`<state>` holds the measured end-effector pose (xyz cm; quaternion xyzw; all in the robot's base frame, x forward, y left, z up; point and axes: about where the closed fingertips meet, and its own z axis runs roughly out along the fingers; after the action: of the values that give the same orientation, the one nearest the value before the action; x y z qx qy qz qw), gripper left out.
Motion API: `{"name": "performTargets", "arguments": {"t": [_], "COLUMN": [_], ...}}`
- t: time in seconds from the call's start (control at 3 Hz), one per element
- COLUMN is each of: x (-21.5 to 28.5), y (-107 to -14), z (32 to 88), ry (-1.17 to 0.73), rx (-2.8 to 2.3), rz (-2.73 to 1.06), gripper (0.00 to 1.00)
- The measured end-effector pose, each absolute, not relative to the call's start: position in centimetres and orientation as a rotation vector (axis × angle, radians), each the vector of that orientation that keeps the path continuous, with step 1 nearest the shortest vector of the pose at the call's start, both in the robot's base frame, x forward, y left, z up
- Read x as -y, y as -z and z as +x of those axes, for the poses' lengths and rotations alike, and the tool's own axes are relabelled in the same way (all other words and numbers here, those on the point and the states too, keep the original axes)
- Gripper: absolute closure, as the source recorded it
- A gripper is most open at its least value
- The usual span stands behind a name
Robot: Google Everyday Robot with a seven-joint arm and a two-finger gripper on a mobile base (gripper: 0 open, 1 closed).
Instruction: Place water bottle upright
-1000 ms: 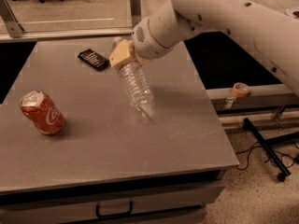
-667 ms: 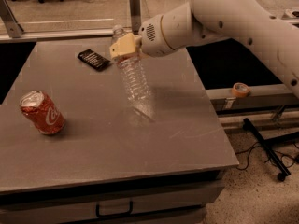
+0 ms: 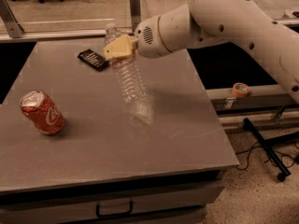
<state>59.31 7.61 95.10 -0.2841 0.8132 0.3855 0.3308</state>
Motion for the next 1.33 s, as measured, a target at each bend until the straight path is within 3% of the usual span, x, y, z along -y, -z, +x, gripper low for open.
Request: {"name": "performTargets", "arguments": {"t": [0.67, 1.33], "x": [-10.0, -10.6], "y": [-94.6, -94.6], "z": [59.8, 59.1], "ry": [-1.154, -1.103], "rx": [-1.856, -1.539], "rz": [-0.832, -1.011], "gripper": [1.00, 1.00]}}
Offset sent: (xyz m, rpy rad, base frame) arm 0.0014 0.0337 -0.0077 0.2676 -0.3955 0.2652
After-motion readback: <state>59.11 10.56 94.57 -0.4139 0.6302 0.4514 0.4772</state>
